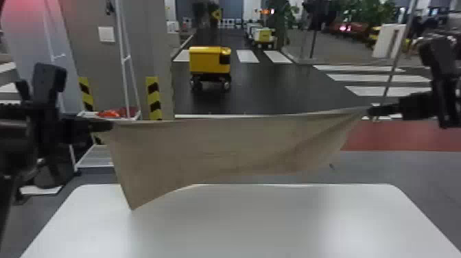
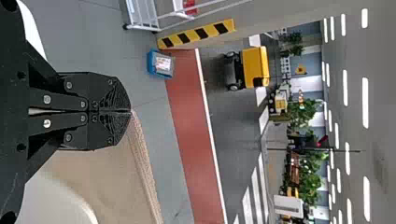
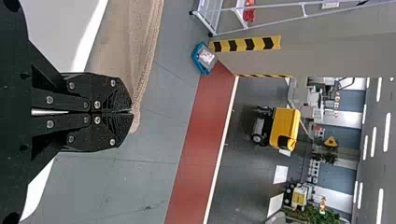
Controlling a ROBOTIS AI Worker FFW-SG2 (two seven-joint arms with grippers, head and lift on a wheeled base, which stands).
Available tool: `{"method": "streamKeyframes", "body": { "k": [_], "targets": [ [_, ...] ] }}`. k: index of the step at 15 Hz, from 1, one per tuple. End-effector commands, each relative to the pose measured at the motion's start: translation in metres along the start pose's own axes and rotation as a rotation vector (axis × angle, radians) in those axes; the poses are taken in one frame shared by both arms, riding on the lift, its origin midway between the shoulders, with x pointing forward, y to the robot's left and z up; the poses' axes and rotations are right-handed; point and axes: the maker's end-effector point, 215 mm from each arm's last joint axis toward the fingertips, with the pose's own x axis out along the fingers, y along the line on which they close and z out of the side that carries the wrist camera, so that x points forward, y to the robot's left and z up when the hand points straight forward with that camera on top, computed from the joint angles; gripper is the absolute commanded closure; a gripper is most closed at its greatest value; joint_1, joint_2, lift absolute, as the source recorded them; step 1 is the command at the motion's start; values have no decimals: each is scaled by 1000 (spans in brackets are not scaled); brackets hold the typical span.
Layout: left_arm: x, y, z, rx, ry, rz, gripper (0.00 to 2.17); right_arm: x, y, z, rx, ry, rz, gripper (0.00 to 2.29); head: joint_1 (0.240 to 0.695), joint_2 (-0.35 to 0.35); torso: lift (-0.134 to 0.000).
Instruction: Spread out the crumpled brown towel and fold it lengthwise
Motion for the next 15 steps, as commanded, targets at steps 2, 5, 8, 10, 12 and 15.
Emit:
{"method": "streamKeyframes", "body": {
  "k": [2, 5, 8, 10, 12, 15],
  "targets": [
    [-37, -3, -65, 1, 17, -11, 1345, -30, 3, -95, 2, 73, 26, 1362, 381, -40, -120],
    [-93, -14, -146, -25, 61, -38, 1345, -79, 25, -185, -5, 133, 74, 1362, 500, -49, -120],
    [-155, -33, -210, -46, 113, -84, 1345, -123, 41, -249, 12, 188, 113, 1362, 643, -51, -120],
    [-184, -59, -254, -59, 180, -134, 1345, -141, 47, -283, 16, 230, 139, 1362, 695, -57, -120],
    [-203, -74, -274, -24, 197, -159, 1345, -151, 47, -296, 22, 244, 147, 1362, 695, -72, -120],
    [-215, -88, -285, -30, 199, -200, 1345, -161, 66, -303, 12, 250, 201, 1362, 695, -106, -120]
  ]
}}
